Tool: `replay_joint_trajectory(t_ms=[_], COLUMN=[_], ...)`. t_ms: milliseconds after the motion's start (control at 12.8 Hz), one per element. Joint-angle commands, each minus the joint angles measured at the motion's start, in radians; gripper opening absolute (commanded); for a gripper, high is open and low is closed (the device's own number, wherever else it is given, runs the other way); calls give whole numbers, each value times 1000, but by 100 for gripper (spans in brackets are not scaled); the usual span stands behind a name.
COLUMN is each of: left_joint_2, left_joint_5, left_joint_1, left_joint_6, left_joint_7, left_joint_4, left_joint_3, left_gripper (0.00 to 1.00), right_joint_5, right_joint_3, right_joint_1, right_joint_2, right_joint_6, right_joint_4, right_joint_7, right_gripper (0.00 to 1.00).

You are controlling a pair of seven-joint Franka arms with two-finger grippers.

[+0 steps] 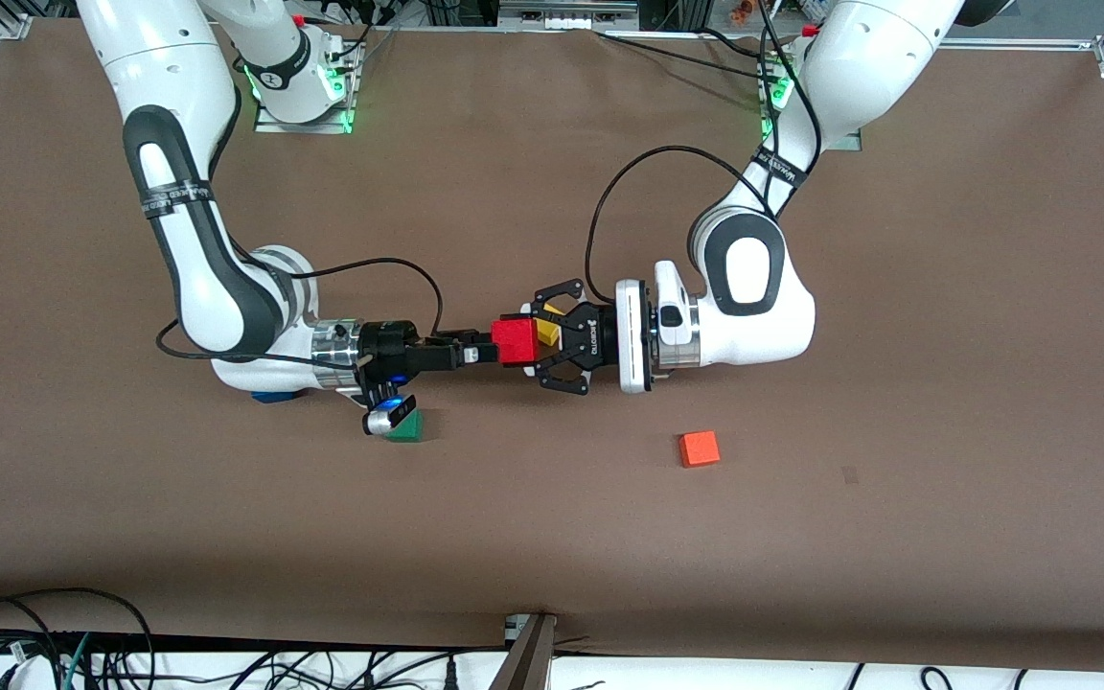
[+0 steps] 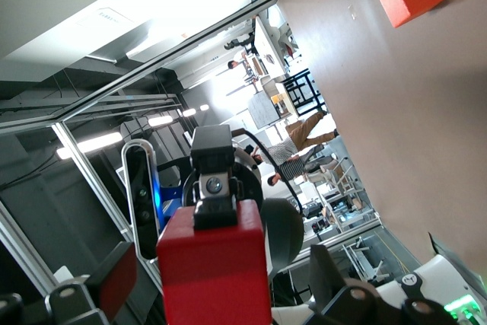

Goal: Pass red block to right arm, stack on blue
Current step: 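Bring the red cube to the right gripper and close it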

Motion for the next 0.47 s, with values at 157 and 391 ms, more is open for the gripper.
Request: replay_joint_trajectory(t_ms=[157, 391], left_joint_2=[13, 11], left_joint_5=[-44, -78], left_joint_1=[-8, -9], left_joint_6=[6, 4], left_joint_7=[23, 21], left_joint_4=[24, 26], left_joint_3=[3, 3], left_gripper=[0, 0], right_joint_5=[36, 33], right_joint_3=[1, 1], right_joint_1=[8, 8], right_joint_2=[-45, -51], right_joint_6=[22, 21], right_joint_4=[-29, -32], right_joint_7=[-23, -25], right_gripper=[100, 98])
